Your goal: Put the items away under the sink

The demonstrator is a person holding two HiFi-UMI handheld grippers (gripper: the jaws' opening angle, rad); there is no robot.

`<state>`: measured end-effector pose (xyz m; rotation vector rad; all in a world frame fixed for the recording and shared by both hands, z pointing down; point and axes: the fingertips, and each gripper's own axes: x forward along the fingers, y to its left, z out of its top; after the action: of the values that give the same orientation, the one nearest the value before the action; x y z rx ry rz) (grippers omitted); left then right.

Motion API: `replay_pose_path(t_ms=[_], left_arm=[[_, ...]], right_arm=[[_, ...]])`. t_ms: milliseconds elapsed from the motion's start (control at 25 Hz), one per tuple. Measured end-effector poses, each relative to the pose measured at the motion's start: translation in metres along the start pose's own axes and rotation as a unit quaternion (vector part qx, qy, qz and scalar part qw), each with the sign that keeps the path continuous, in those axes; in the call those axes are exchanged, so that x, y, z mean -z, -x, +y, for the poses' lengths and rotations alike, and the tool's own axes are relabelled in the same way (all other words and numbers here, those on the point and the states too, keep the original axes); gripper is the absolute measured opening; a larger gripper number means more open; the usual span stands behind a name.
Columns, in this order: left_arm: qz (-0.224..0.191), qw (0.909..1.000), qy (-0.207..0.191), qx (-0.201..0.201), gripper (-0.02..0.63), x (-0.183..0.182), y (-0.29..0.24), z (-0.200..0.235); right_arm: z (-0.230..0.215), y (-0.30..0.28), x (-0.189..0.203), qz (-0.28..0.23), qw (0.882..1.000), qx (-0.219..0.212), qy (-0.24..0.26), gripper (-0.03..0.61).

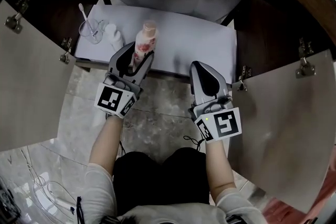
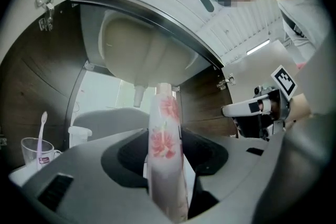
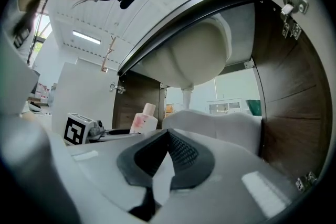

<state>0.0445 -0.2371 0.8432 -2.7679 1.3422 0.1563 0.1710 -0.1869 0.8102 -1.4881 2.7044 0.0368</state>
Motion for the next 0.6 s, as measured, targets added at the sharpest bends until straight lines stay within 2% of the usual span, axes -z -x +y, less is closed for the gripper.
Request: replay_pose_path(t_ms=[160, 280, 600], left_arm=[[-0.009, 0.9999, 0.001, -0.009, 0.205, 0.011, -0.016, 0.005], [-0.01, 0.9998, -0.016, -0.01, 0.204, 0.019, -0.025, 0.005], [0.008, 0.9994, -0.031, -0.015, 0.206, 0.048, -0.022, -0.001]], right_arm=[[-0.005, 0.004, 0.004, 0.005, 1.0, 0.003, 0.007, 0.011], [-0.007, 0.005, 0.006, 0.01, 1.0, 0.006, 0.012, 0.011], [-0.012, 0.005, 0.015, 0.012, 1.0, 0.005, 0.004, 0.011]])
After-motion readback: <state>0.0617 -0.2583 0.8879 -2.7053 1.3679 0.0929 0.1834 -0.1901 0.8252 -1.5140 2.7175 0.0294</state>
